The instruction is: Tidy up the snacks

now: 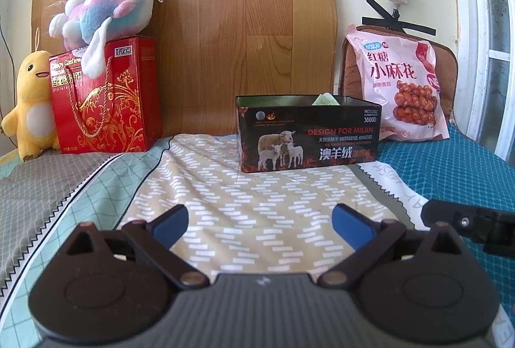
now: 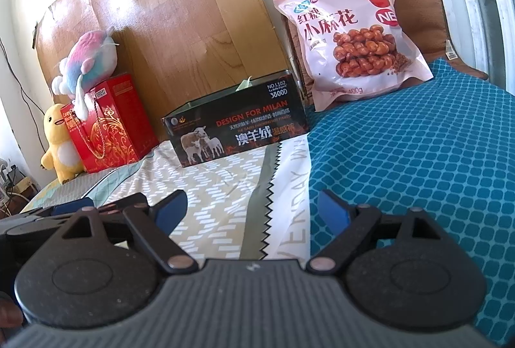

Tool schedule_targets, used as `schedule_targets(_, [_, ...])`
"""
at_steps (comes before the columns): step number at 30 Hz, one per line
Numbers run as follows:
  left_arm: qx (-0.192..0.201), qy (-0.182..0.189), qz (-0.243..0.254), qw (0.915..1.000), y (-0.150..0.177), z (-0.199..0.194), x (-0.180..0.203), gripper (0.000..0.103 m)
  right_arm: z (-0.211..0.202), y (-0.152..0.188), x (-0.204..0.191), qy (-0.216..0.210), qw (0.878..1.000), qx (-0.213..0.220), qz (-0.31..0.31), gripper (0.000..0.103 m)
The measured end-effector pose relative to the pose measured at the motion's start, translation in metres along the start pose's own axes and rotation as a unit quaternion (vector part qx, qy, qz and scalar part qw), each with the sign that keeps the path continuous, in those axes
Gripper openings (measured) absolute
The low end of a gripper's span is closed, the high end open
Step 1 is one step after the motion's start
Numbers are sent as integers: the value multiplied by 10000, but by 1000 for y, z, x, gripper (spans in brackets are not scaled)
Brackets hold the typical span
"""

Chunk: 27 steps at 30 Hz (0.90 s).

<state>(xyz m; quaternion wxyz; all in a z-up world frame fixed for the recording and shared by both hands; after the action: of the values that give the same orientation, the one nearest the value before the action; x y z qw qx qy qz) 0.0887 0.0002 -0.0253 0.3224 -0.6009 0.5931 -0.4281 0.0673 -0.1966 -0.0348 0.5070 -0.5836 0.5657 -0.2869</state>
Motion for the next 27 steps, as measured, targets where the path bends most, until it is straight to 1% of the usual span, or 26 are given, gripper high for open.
schedule_targets(19, [116,-76,87,9999,-1,-4,1,103,-2,-1,2,66,10000,70,-3,90])
schedule_targets(27, [-101,-312,13,9995,1,3,-5,103,-3,-1,3,71,9999,95,6,90])
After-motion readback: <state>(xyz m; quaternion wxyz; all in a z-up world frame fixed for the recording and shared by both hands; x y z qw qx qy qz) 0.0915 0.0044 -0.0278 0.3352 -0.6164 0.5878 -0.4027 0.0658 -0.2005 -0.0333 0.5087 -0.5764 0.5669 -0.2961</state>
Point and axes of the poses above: each gripper's, at about its wrist camera, not at the fingertips, and z roughly the way its jaws point, x to its right, y to its underside, the point moved 9 cm from there along z, roughly the way its jaws point, and after that the axes turned 8 degrees about -z, right-handed, at the moved point
